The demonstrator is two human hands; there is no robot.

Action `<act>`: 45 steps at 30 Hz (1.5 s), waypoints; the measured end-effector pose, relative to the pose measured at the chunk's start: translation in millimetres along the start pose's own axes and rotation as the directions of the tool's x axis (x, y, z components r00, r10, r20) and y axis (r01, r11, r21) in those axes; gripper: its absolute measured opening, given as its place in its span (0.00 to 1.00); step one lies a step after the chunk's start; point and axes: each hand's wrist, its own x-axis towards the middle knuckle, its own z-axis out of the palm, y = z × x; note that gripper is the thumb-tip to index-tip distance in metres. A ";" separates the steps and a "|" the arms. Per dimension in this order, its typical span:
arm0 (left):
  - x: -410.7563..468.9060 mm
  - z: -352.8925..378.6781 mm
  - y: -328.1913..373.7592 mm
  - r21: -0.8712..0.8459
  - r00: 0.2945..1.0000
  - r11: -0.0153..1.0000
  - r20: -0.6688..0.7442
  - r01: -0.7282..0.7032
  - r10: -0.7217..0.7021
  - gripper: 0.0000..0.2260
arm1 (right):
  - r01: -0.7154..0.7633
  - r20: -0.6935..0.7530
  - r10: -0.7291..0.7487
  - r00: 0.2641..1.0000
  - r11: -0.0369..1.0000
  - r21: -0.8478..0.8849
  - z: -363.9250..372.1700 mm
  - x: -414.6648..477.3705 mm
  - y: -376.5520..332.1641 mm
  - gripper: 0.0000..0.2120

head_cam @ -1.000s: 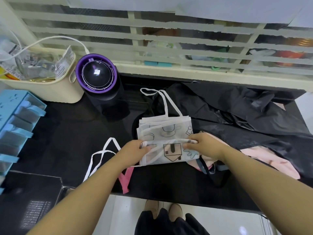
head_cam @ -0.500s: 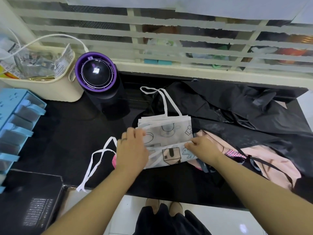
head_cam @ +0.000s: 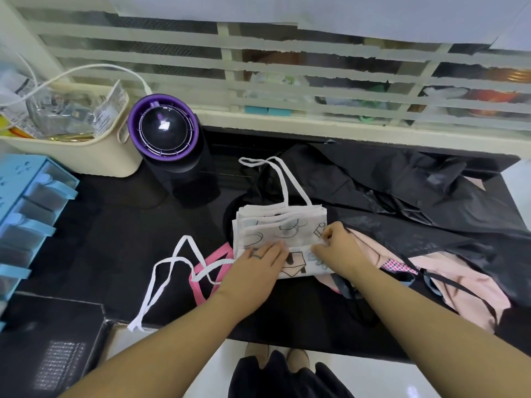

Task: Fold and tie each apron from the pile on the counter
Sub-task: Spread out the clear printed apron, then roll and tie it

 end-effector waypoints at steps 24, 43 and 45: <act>38.1 -14.0 -65.6 -0.144 0.941 0.963 -0.219 0.229 -0.257 0.21 | 0.194 0.184 -0.184 0.966 0.980 -0.041 -15.9 20.9 2.3 0.06; 59.3 -31.3 -63.6 -0.230 0.986 0.971 0.163 0.068 -0.030 0.31 | 0.018 0.124 -0.020 0.992 1.000 0.022 -15.8 21.4 -6.9 0.16; 55.9 -35.4 -62.3 -0.263 0.991 0.962 0.133 0.069 -0.034 0.29 | 0.011 0.124 -0.021 0.992 0.997 0.082 -17.8 16.2 -7.9 0.15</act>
